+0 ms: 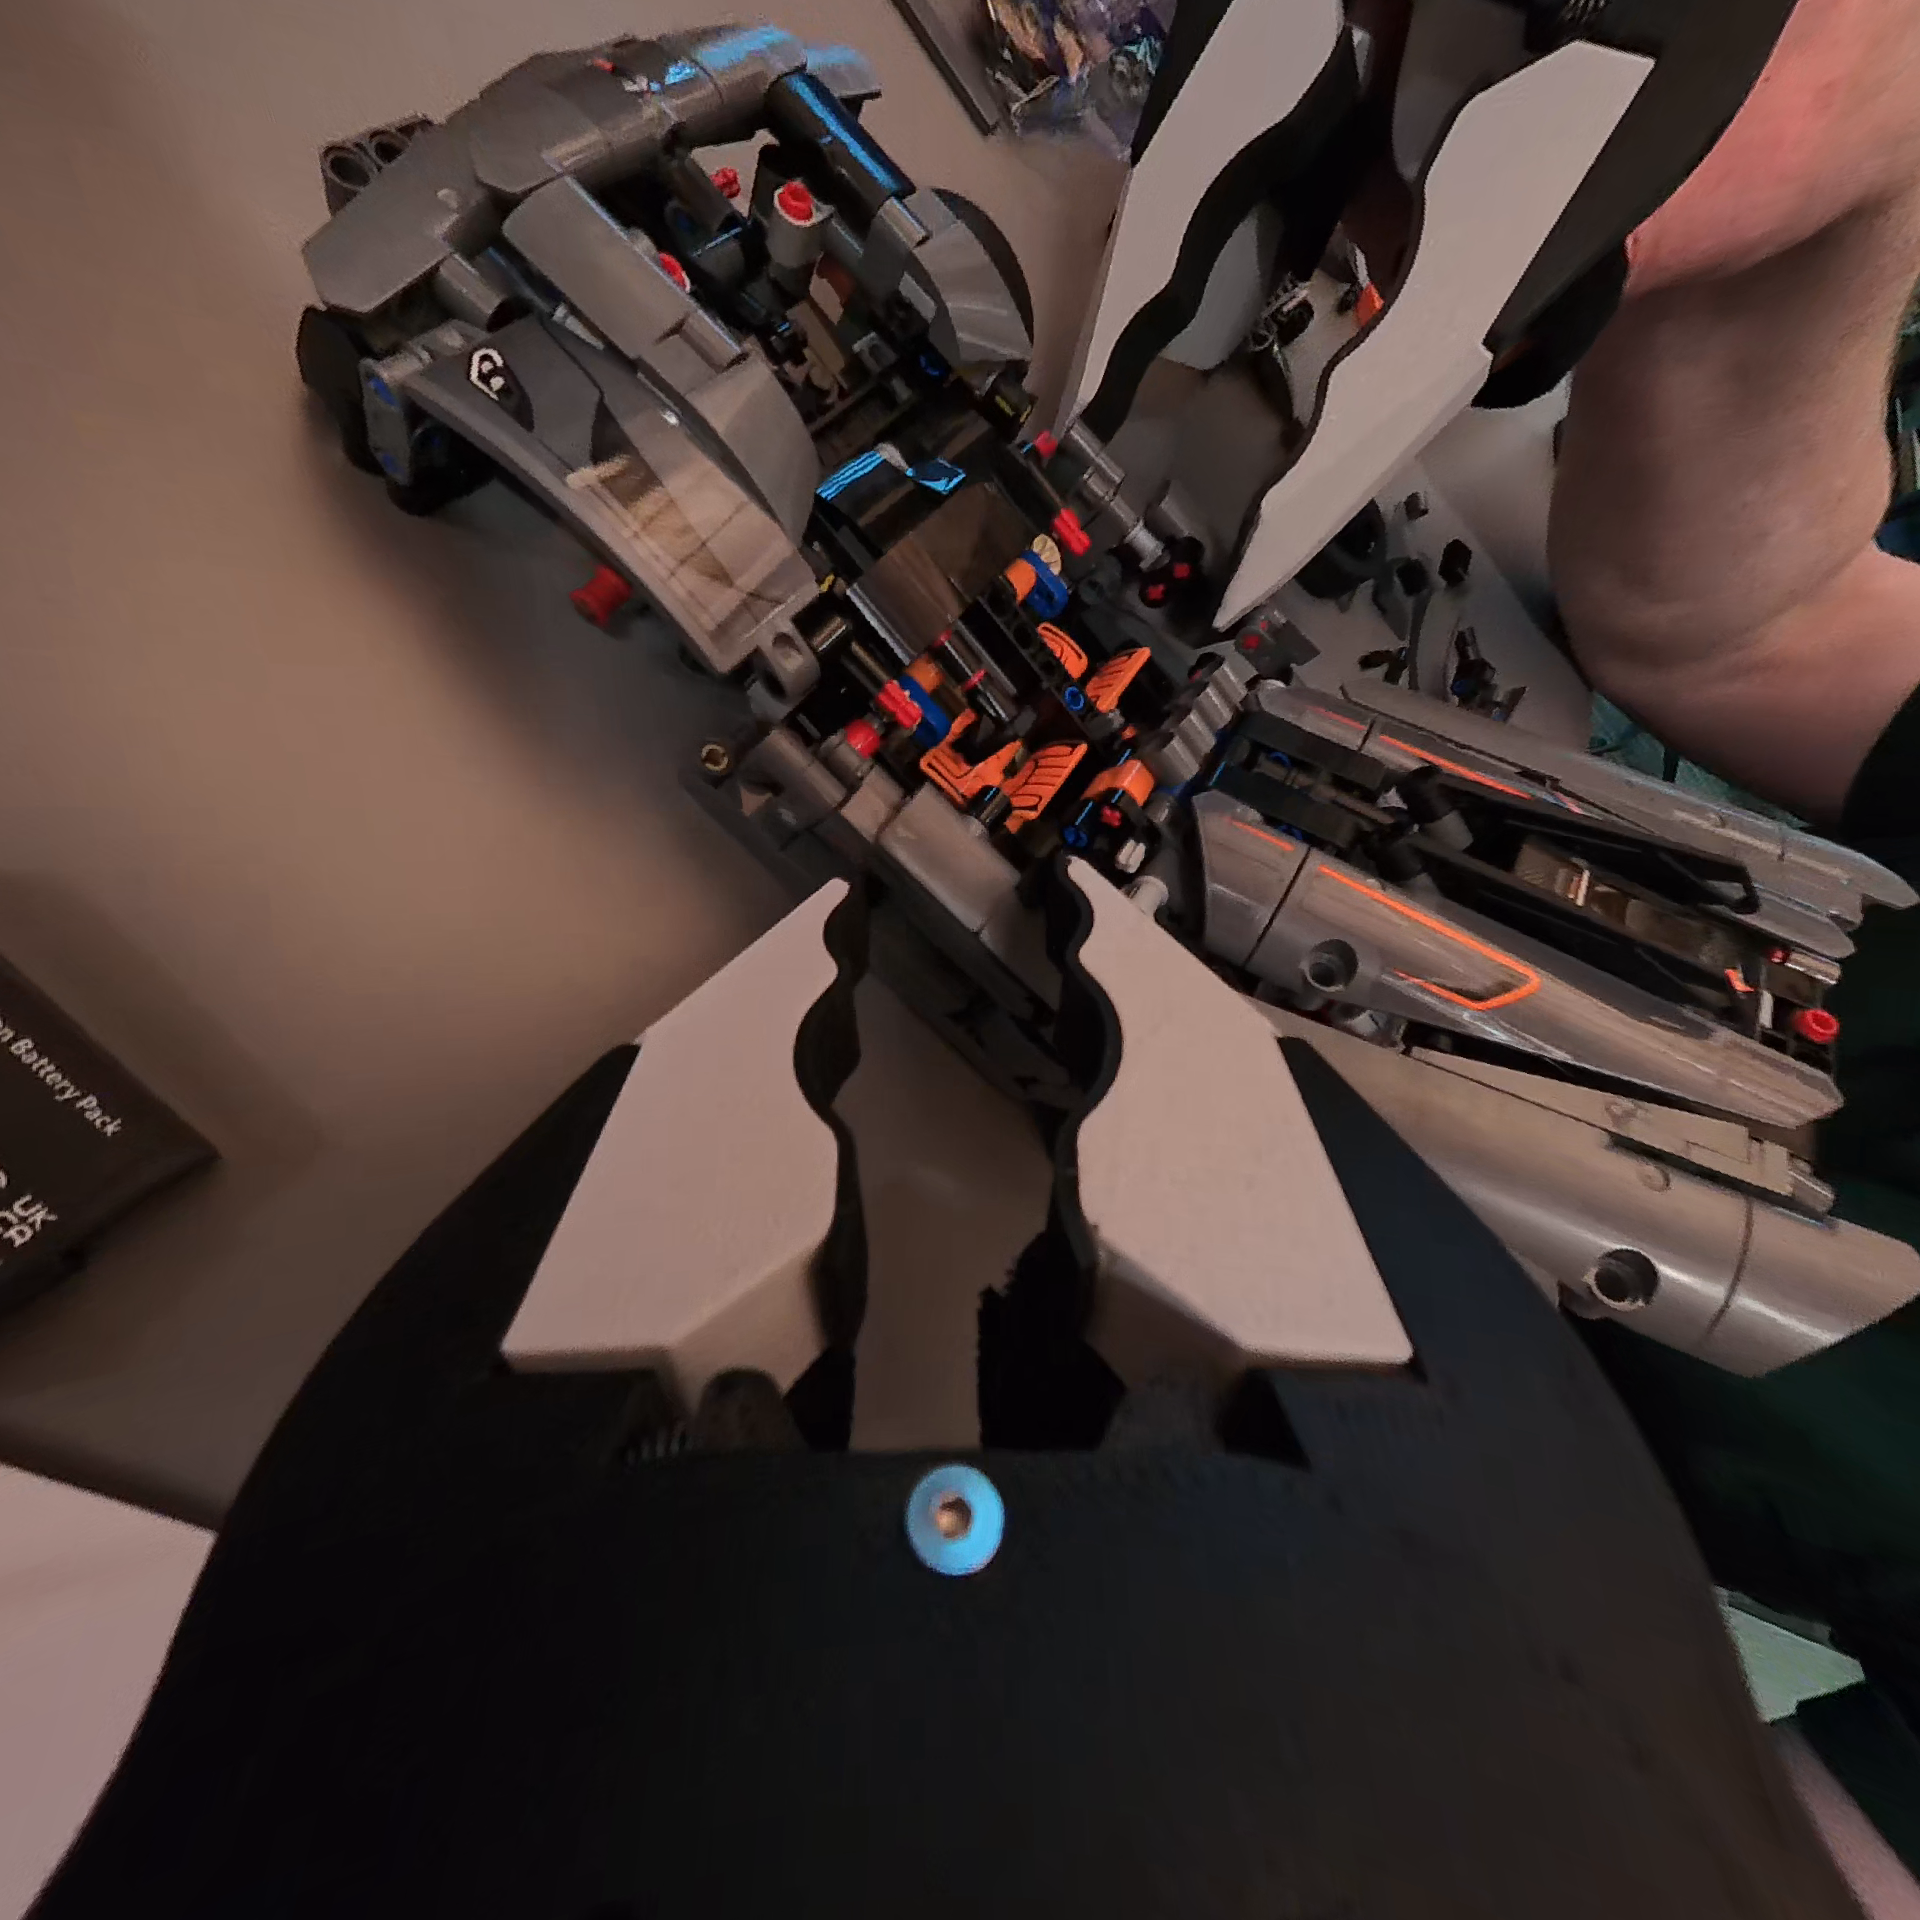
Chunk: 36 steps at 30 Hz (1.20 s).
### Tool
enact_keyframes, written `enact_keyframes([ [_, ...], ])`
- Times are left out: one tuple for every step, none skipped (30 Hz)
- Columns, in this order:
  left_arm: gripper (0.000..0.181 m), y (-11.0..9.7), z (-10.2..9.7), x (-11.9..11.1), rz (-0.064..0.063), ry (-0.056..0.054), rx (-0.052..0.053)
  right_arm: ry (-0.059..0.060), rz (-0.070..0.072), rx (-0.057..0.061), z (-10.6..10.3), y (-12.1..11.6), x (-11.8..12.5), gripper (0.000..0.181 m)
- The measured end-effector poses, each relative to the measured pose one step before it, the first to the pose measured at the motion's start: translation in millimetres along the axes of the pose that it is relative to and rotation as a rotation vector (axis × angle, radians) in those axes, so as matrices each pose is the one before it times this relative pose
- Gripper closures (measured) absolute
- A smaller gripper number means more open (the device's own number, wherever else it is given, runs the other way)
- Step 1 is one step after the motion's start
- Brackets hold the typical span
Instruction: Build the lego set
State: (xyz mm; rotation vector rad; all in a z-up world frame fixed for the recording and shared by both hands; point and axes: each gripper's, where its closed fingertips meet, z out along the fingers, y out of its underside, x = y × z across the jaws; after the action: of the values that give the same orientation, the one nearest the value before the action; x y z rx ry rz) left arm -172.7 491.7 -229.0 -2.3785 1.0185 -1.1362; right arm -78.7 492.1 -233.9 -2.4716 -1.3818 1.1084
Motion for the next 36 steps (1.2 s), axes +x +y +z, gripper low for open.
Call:
enact_keyframes([
  [0.148, -0.16, 0.20, -0.17, -0.0033, 0.0016, 0.0005, 0.0031, 0.0007, -0.0004, -0.02, -0.11, 0.13, 0.132],
  [0.148, -0.33, 0.23, -0.31, -0.0012, -0.0005, 0.0016, 0.0032, 0.0003, 0.0001, 0.02, -0.07, 0.26, 0.132],
  [0.148, -0.34, 0.09, -0.38, 0.0005, -0.0014, 0.0014, 0.0016, 0.0019, 0.0014, -0.15, -0.21, 0.26, 0.133],
  [0.148, -0.70, 0.15, -0.61, -0.0016, -0.0016, 0.0035, 0.0015, 0.0038, 0.0038, -0.22, -0.59, 0.66, 0.133],
  [0.148, -1.11, 0.33, -1.15, -0.0049, -0.0016, 0.0060, 0.0033, 0.0044, 0.0055, -0.30, -0.87, 1.17, 0.133],
  [0.148, -1.60, 0.56, -1.45, -0.0038, -0.0025, 0.0081, 0.0051, 0.0045, 0.0068, -0.55, -1.18, 1.60, 0.133],
  [0.148, -2.15, 0.46, -1.81, -0.0027, -0.0029, 0.0095, 0.0045, 0.0049, 0.0075, -0.74, -1.30, 2.20, 0.133],
  [0.148, -2.23, 0.55, -1.82, -0.0049, -0.0025, 0.0086, 0.0023, 0.0051, 0.0064, -0.76, -1.43, 2.21, 0.133],
  [0.147, -2.05, 1.13, -1.86, -0.0071, -0.0031, 0.0052, 0.0012, 0.0045, 0.0050, -0.89, -1.38, 2.24, 0.133],
  [0.147, -1.85, 1.29, -1.93, -0.0027, -0.0039, 0.0015, 0.0007, 0.0040, 0.0036, -0.67, -1.34, 1.92, 0.133],
  [0.147, -1.45, 1.26, -1.79, -0.0014, -0.0026, -0.0036, 0.0010, 0.0030, 0.0011, -0.62, -1.18, 1.67, 0.133],
  [0.147, -1.39, 1.33, -1.63, -0.0040, 0.0004, -0.0078, 0.0015, 0.0027, -0.0011, -0.52, -0.85, 1.58, 0.133],
  [0.147, -1.92, 1.24, -1.86, -0.0058, -0.0003, -0.0084, 0.0029, 0.0035, -0.0022, -0.72, -0.98, 1.73, 0.133],
  [0.147, -2.47, 0.50, -1.98, -0.0004, -0.0061, -0.0079, 0.0055, 0.0042, -0.0005, -0.80, -1.37, 2.25, 0.133],
  [0.147, -2.53, 0.57, -2.22, 0.0028, -0.0101, -0.0091, 0.0057, 0.0053, 0.0009, -0.88, -1.64, 2.51, 0.133],
  [0.147, -2.73, 0.82, -2.23, 0.0014, -0.0101, -0.0070, 0.0053, 0.0052, 0.0012, -0.94, -1.76, 2.64, 0.133],
  [0.147, -3.17, 0.82, -2.57, 0.0005, -0.0105, -0.0024, 0.0063, 0.0045, 0.0030, -1.09, -1.82, 3.06, 0.133],
  [0.147, -3.48, 0.86, -2.55, 0.0004, -0.0087, 0.0014, 0.0062, 0.0047, 0.0051, -1.15, -2.06, 3.30, 0.133],
  [0.147, -3.09, 0.76, -2.39, -0.0015, -0.0036, 0.0022, 0.0037, 0.0055, 0.0056, -1.02, -2.07, 3.13, 0.133],
  [0.147, -3.16, 0.64, -2.23, -0.0024, -0.0008, 0.0047, 0.0018, 0.0060, 0.0061, -0.89, -1.98, 3.13, 0.133],
  [0.147, -3.52, 0.81, -2.48, -0.0023, -0.0027, 0.0081, 0.0021, 0.0060, 0.0071, -1.11, -2.14, 3.39, 0.133],
  [0.147, -3.77, 0.95, -2.73, -0.0014, -0.0053, 0.0097, 0.0045, 0.0065, 0.0087, -1.09, -2.56, 3.79, 0.134],
  [0.147, -3.87, 0.98, -2.75, -0.0034, -0.0043, 0.0095, 0.0055, 0.0073, 0.0083, -0.98, -2.69, 4.03, 0.134],
  [0.147, -3.73, 0.99, -2.80, 0.0022, -0.0077, 0.0080, 0.0039, 0.0070, 0.0069, -1.04, -2.54, 3.82, 0.135],
  [0.147, -3.31, 1.01, -2.49, 0.0042, -0.0107, 0.0024, 0.0019, 0.0065, 0.0048, -0.95, -2.40, 3.36, 0.135],
  [0.147, -3.05, 1.09, -2.15, 0.0016, -0.0112, 0.0002, 0.0017, 0.0059, 0.0037, -0.93, -2.19, 3.18, 0.135],
  [0.147, -2.43, 0.78, -1.71, 0.0023, -0.0078, -0.0005, 0.0014, 0.0047, 0.0027, -0.69, -1.77, 2.58, 0.136],
  [0.147, -1.87, 0.52, -1.27, 0.0033, -0.0036, 0.0006, 0.0007, 0.0031, 0.0014, -0.57, -1.34, 1.89, 0.135],
  [0.147, -1.51, 0.64, -1.23, 0.0025, -0.0032, 0.0034, 0.0016, 0.0015, 0.0014, -0.43, -1.01, 1.48, 0.136],
  [0.147, -1.50, 0.51, -0.95, 0.0013, -0.0046, 0.0062, 0.0024, 0.0013, 0.0027, -0.36, -0.94, 1.43, 0.136],
  [0.147, -0.98, 0.37, -0.71, 0.0007, -0.0040, 0.0048, 0.0013, 0.0011, 0.0031, -0.13, -0.66, 0.96, 0.136],
  [0.147, -0.66, 0.25, -0.45, 0.0005, -0.0021, 0.0045, 0.0000, 0.0001, 0.0025, -0.20, -0.34, 0.51, 0.136],
  [0.147, -0.28, 0.33, -0.20, 0.0004, -0.0012, 0.0042, -0.0009, -0.0002, 0.0023, -0.12, -0.13, 0.32, 0.136],
  [0.147, -0.18, 0.16, 0.05, -0.0003, -0.0013, 0.0029, -0.0013, 0.0001, 0.0028, 0.01, -0.02, 0.15, 0.136],
  [0.147, 0.05, 0.06, 0.08, -0.0015, -0.0010, 0.0027, -0.0010, 0.0004, 0.0037, 0.02, 0.02, -0.09, 0.136],
  [0.147, 0.07, -0.11, 0.14, -0.0032, -0.0002, 0.0034, -0.0003, 0.0009, 0.0043, 0.09, 0.18, -0.07, 0.136],
])
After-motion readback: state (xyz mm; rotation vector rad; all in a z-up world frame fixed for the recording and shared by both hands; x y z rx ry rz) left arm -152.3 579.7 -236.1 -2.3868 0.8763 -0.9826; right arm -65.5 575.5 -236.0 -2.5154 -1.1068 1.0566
